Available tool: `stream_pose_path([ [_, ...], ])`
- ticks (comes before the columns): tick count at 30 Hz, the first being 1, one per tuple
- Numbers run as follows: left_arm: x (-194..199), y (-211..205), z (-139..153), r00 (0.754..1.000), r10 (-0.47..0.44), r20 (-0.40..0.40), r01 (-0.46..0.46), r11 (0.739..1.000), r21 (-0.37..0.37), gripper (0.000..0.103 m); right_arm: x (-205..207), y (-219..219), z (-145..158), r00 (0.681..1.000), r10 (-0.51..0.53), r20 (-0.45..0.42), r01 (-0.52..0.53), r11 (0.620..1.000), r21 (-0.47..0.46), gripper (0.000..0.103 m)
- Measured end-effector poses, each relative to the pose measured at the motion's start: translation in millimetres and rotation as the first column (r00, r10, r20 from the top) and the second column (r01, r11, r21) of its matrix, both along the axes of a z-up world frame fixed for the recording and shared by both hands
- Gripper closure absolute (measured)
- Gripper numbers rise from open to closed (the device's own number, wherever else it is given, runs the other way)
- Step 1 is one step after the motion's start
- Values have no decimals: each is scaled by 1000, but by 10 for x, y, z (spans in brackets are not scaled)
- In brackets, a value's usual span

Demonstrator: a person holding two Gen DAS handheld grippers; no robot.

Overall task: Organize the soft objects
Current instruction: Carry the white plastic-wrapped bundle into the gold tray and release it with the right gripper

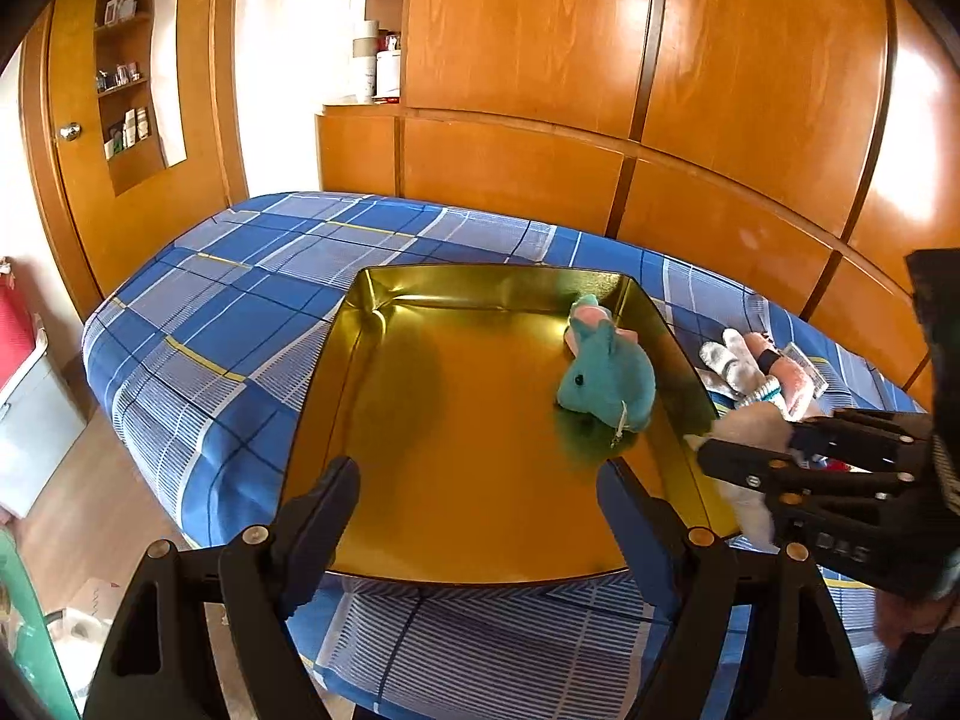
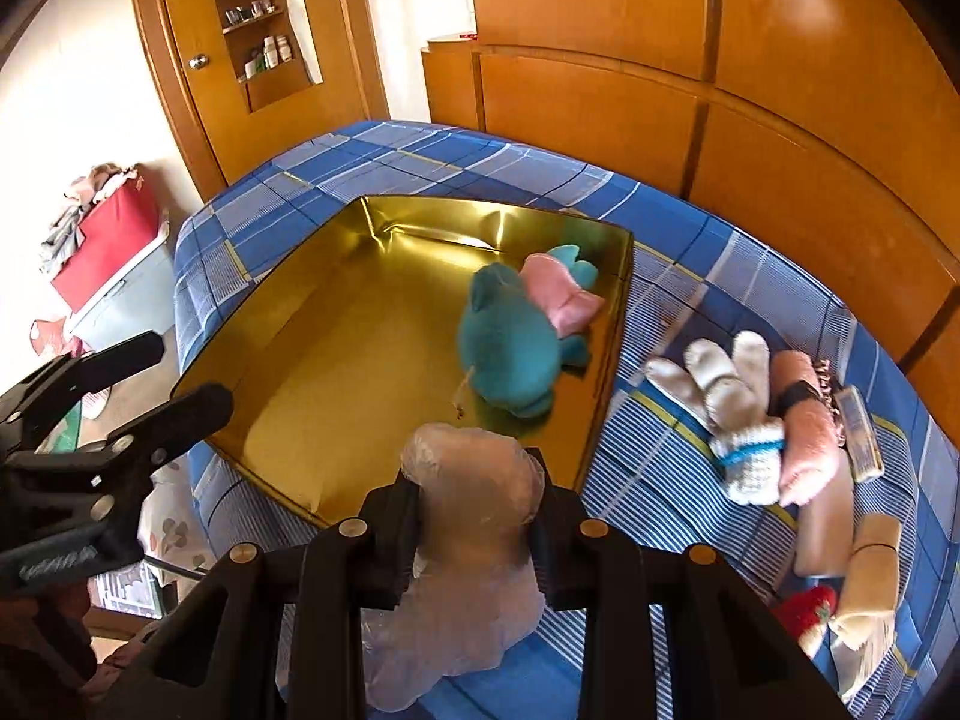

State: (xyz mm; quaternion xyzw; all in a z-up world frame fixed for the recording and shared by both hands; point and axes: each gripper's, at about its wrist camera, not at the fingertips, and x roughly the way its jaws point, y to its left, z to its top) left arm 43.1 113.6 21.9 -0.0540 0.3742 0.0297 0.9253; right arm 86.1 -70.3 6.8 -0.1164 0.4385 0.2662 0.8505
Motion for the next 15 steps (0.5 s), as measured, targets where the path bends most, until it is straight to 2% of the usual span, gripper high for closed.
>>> stream_pose_path([
  [15,-22,123,-51,999,32,-11,-32,999,0,21,191,280,-246,1000,-8,-9,7,997,-79,69],
])
